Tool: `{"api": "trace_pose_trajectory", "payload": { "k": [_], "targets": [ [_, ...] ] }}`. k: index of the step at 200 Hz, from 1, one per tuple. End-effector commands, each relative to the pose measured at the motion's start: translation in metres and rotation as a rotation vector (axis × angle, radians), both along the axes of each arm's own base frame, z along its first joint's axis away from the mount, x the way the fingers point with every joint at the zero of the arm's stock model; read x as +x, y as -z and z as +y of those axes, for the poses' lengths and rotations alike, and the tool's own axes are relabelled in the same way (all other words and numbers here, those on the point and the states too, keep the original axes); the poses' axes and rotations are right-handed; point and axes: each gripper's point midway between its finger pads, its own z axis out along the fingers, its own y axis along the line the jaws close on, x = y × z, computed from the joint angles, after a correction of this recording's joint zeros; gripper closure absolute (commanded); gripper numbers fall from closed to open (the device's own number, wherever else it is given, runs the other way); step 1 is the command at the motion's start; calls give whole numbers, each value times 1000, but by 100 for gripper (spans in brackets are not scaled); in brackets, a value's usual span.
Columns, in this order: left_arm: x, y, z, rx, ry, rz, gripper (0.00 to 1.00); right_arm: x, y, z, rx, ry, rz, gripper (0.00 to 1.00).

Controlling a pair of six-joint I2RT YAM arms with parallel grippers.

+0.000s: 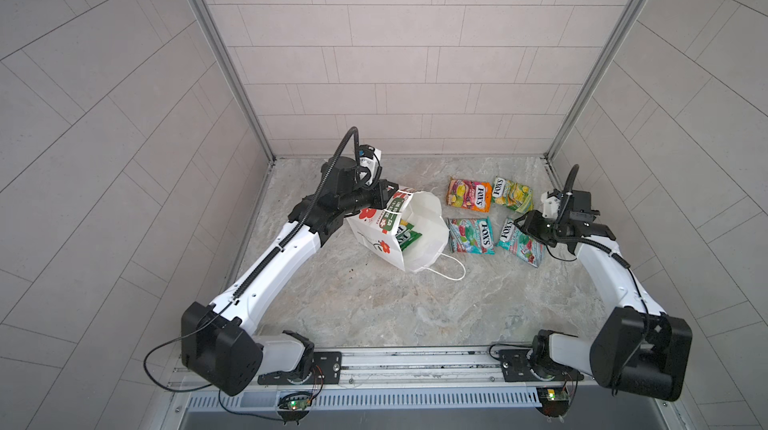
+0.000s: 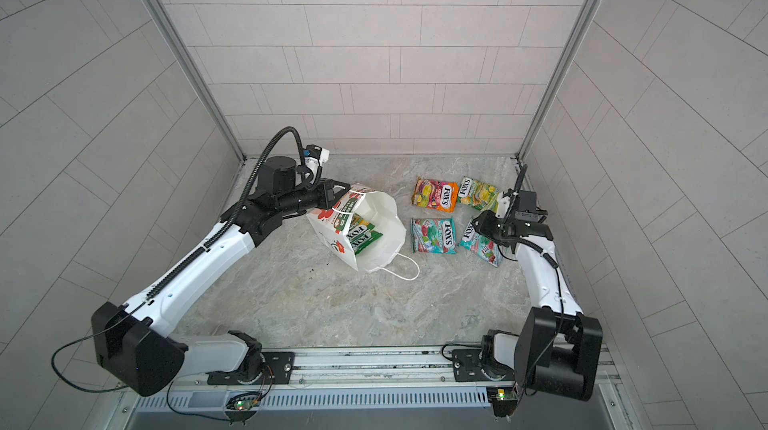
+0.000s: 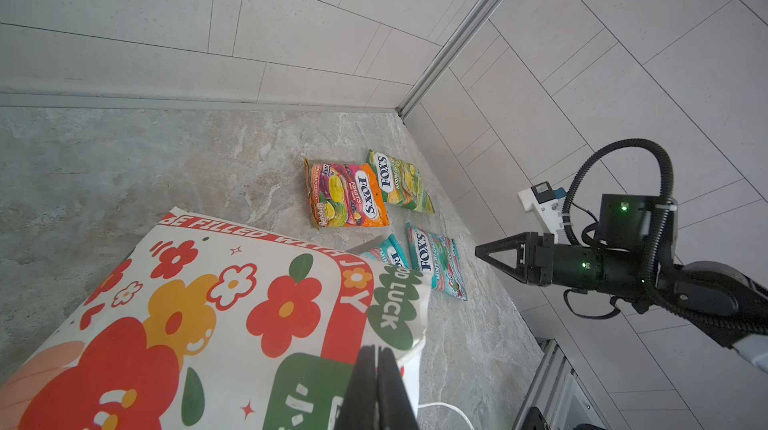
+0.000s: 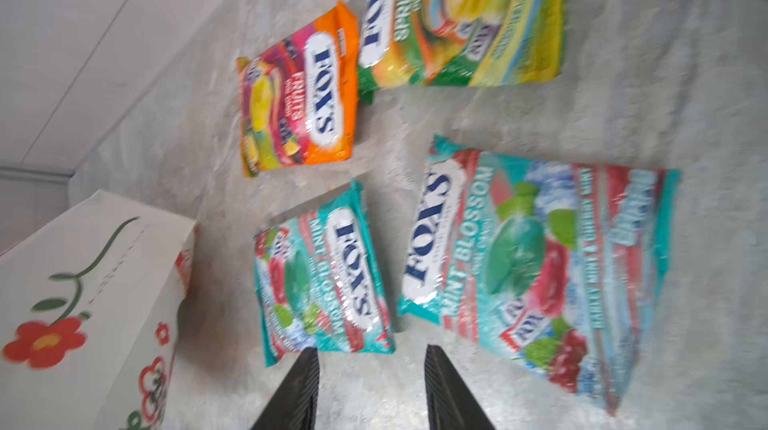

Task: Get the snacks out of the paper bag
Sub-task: 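Move the open right gripper back down into the bag opening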

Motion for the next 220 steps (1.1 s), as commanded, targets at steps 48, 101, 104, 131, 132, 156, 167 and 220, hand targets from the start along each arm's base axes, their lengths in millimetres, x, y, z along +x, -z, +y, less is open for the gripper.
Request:
{"api": "trace_pose_trajectory", "payload": {
  "k": [48,101,104,131,132,156,167,220],
  "targets": [
    [-1,-16,0,-43,-3,-53,100,-34,-50,106,94,-146,-227,62],
    [-2,-18,-1,-51,2,-54,100,-42,-77,171,105,-338,-278,62],
    [-3,-19,-1,-52,2,-54,100,-42,-77,175,105,-351,-280,62],
    [-3,-18,-1,-51,4,-53,100,-45,-80,214,100,-442,-285,62],
    [-3,-18,-1,-52,5,-53,100,-45,-81,215,99,-445,-286,62],
    [-3,-19,-1,-52,6,-56,100,-45,-77,244,79,-494,-276,63],
    [-3,-19,-1,-52,5,-57,100,-46,-74,256,72,-514,-266,63],
    [-4,-20,-1,-53,4,-59,100,-41,-44,290,14,-558,-196,65]
  ]
}}
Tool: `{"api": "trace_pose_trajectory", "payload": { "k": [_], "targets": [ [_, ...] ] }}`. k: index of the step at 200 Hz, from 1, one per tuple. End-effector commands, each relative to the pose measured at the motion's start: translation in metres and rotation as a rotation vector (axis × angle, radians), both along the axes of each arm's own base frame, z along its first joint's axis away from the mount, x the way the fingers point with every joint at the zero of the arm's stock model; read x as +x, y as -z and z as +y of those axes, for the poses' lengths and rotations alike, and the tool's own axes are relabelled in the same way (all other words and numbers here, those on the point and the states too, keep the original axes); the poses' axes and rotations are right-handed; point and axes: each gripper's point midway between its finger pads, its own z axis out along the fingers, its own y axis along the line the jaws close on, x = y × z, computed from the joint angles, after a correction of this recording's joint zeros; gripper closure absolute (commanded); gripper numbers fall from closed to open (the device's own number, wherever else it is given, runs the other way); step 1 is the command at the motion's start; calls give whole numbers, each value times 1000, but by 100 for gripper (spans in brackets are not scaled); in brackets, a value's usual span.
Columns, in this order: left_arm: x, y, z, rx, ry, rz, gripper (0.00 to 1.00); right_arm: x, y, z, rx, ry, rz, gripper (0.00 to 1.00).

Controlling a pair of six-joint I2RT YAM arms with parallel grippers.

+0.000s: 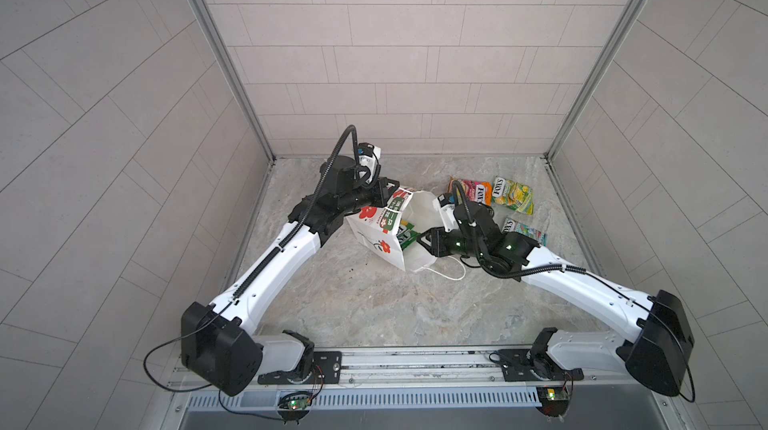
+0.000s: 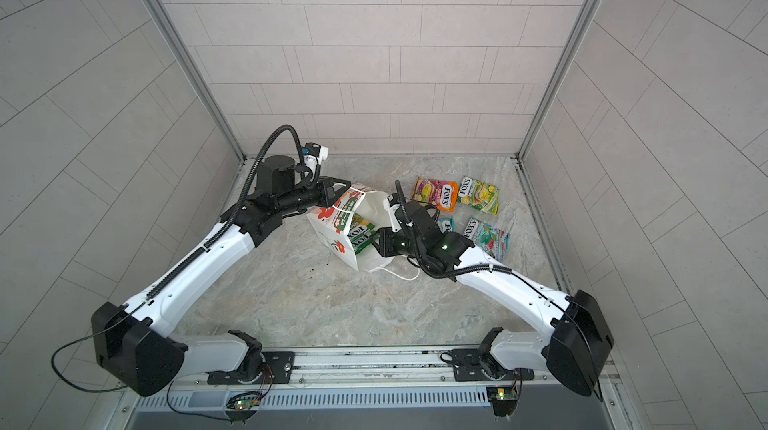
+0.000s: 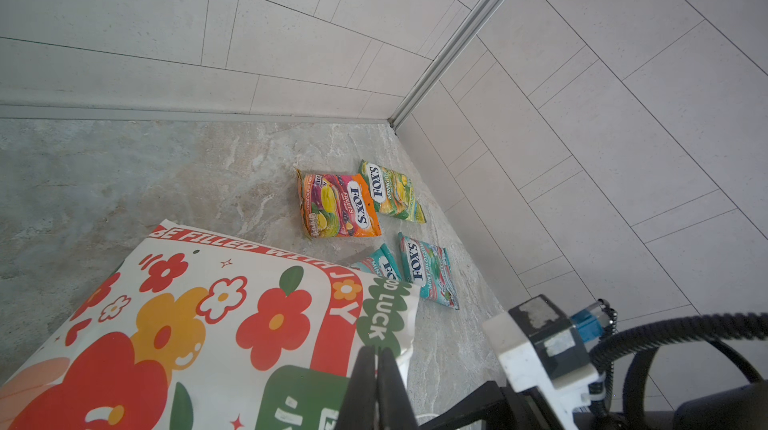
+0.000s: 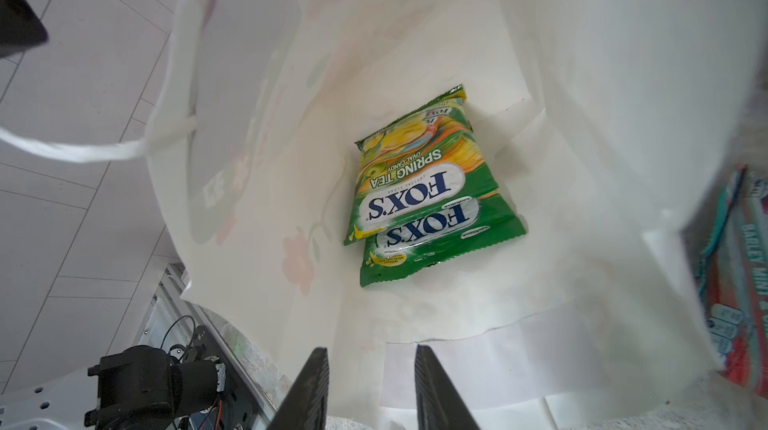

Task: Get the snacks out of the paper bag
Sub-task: 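Move the open right gripper back down into the bag opening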

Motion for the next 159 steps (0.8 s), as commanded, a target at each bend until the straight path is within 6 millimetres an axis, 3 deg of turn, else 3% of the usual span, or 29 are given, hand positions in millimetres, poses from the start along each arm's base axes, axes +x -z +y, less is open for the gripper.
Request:
{"api": "trace_pose_trajectory", "payload": {
  "k": [1,71,159],
  "targets": [
    [-6,-12,1,-21,7,-42,100,11,5,7,-26,31,-8,65],
    [-6,-13,1,-20,6,-45,100,29,52,29,-102,110,87,67],
    [-4,-11,1,-19,5,-39,100,61,75,40,-42,315,160,61]
  ]
}}
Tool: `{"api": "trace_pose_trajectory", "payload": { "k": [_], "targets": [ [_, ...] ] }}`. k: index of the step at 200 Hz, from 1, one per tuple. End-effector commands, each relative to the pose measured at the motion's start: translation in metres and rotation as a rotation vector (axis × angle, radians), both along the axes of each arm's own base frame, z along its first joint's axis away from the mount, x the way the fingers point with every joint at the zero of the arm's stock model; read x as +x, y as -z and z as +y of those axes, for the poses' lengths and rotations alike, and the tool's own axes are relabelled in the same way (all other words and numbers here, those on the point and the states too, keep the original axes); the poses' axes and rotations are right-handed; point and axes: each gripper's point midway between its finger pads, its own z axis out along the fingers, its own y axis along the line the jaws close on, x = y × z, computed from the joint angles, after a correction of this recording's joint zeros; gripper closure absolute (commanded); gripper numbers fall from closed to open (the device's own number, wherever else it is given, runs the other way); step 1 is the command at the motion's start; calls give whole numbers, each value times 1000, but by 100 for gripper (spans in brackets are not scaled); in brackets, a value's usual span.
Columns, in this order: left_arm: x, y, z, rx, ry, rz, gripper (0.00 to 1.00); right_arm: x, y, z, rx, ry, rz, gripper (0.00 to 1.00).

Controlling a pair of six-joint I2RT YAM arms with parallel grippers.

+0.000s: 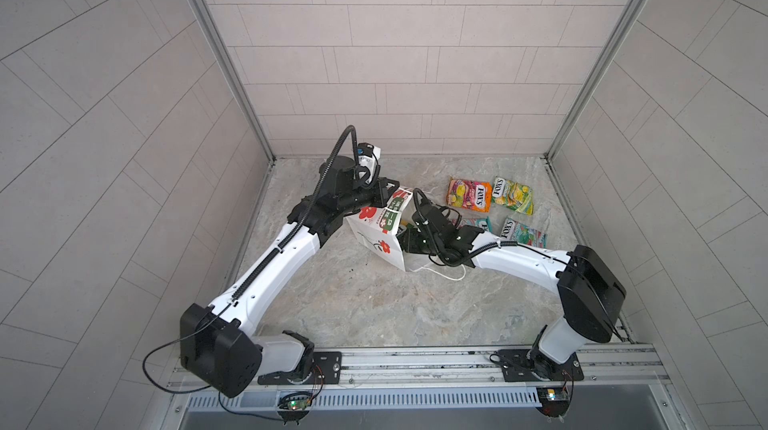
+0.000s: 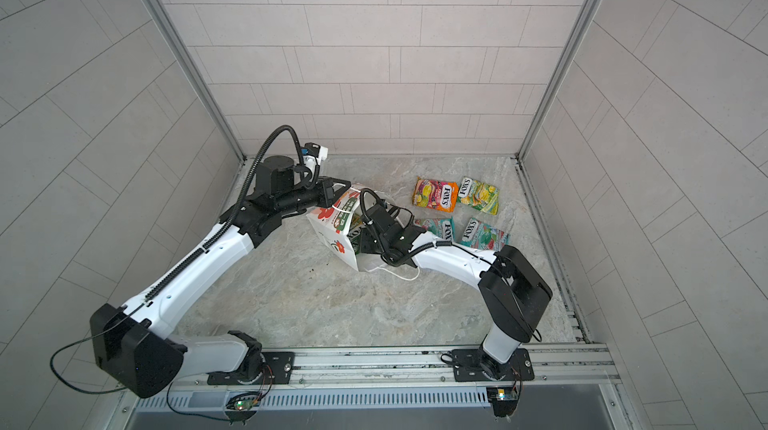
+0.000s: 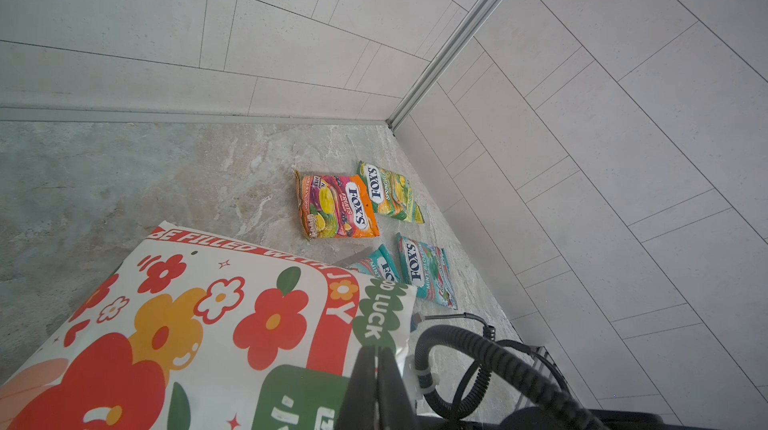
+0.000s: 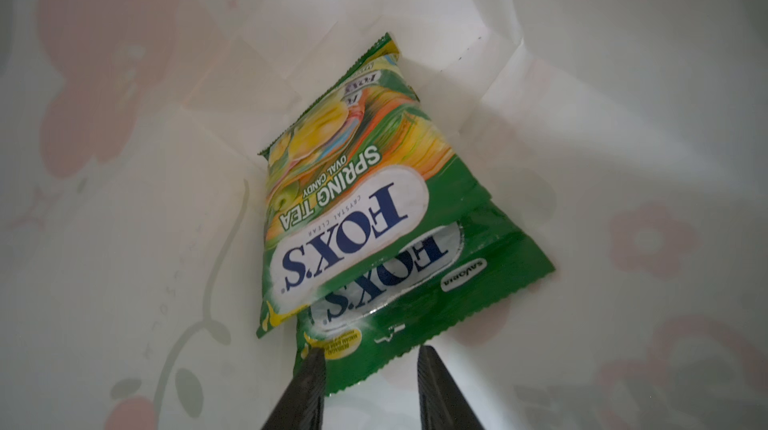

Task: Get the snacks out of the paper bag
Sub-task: 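Move the open right gripper back down into the bag opening, then close the right gripper on the green spring tea packet in the bag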

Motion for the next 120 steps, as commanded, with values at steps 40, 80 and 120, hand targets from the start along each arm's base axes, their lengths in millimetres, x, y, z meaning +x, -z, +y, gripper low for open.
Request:
{"api": "trace_pose_trajectory", "payload": {
  "k": [40,80,120],
  "targets": [
    [-3,-8,0,-15,4,-34,100,22,-1,5,37,130,-16,61],
    [-3,-8,0,-15,6,-33,100,29,8,6,14,150,-11,61],
    [-3,-8,0,-15,6,-34,100,36,13,10,2,156,-9,61]
  ]
}}
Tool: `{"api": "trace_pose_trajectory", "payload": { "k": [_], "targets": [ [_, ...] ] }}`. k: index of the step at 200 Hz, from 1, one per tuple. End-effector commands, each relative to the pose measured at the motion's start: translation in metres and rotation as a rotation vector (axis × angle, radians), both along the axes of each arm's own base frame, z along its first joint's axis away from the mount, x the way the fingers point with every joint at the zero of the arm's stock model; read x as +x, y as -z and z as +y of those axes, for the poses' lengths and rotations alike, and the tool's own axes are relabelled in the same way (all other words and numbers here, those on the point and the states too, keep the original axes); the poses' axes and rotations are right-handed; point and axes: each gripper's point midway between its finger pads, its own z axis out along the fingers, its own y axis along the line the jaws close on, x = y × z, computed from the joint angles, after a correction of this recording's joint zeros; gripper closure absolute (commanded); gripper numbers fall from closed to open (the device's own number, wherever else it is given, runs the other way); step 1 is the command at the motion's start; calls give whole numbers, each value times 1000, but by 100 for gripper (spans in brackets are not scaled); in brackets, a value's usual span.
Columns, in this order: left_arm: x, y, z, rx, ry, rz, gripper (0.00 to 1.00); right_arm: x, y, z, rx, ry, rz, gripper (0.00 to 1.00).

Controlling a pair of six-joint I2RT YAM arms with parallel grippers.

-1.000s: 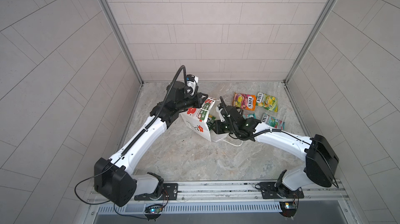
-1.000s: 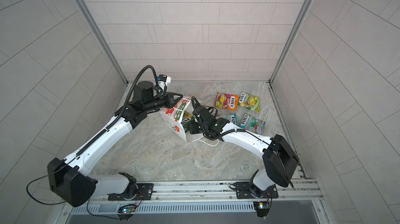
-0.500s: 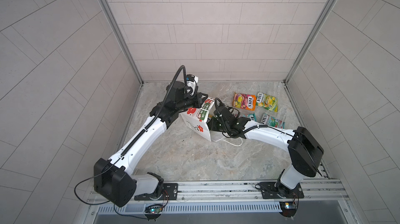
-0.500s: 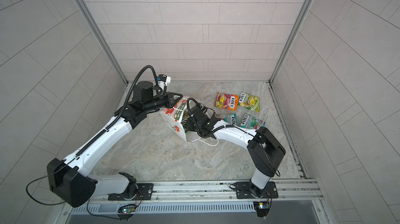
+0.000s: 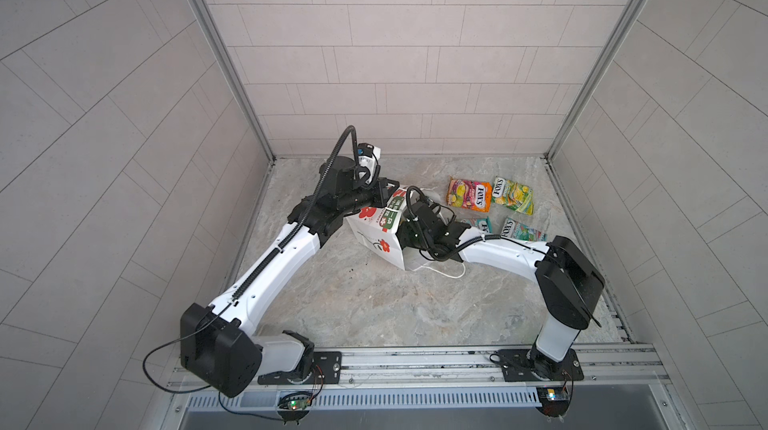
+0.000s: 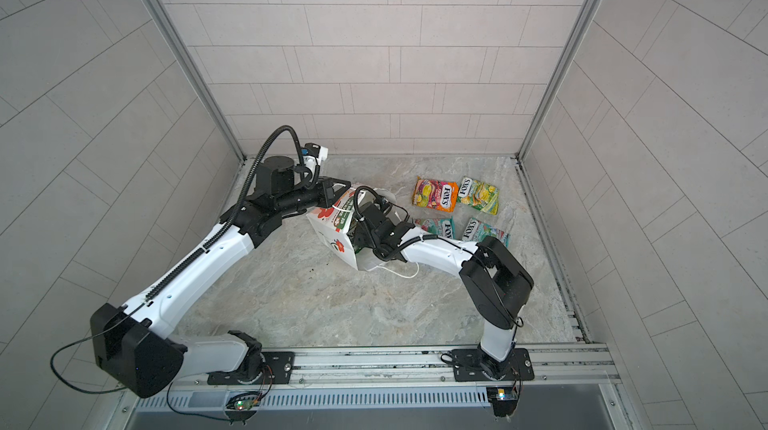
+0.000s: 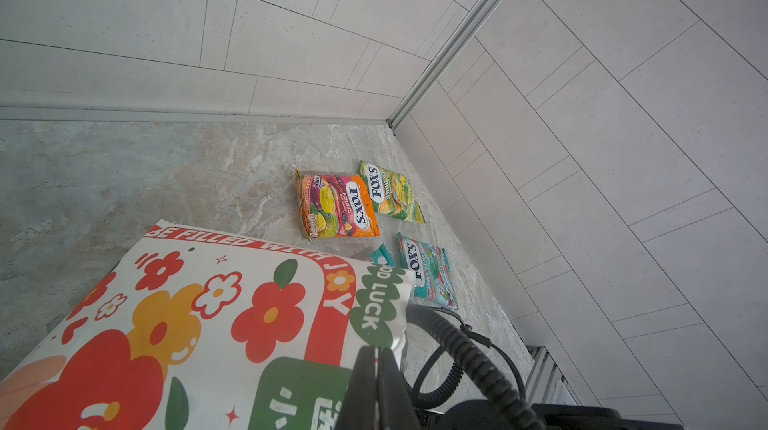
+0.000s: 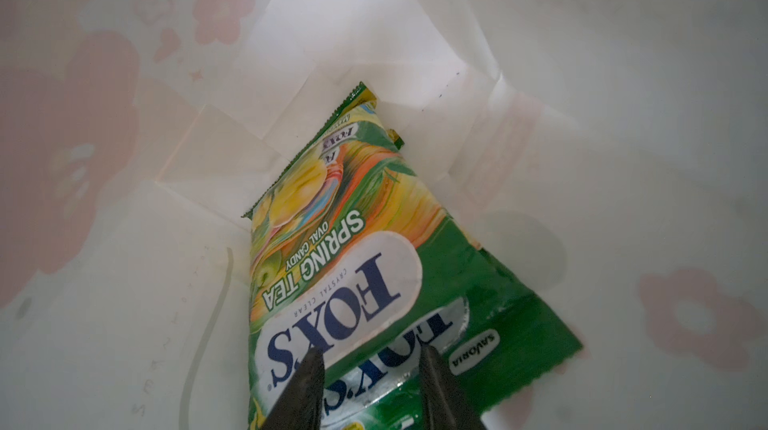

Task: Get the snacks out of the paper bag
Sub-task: 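Close the right gripper on the green spring tea packet in the bag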

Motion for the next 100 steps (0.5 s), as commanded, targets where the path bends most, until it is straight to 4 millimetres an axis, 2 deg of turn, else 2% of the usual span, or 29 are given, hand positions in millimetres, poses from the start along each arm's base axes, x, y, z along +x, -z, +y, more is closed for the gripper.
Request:
{"api": "trace_pose_trajectory", "payload": {
  "k": [1,100],
  "targets": [
    [-3,-10,0,-16,6,-34,100,8,0,1,-8,36,-7,61],
    [-4,-11,0,-18,8,-36,100,24,22,6,-43,69,24,63]
  ]
}}
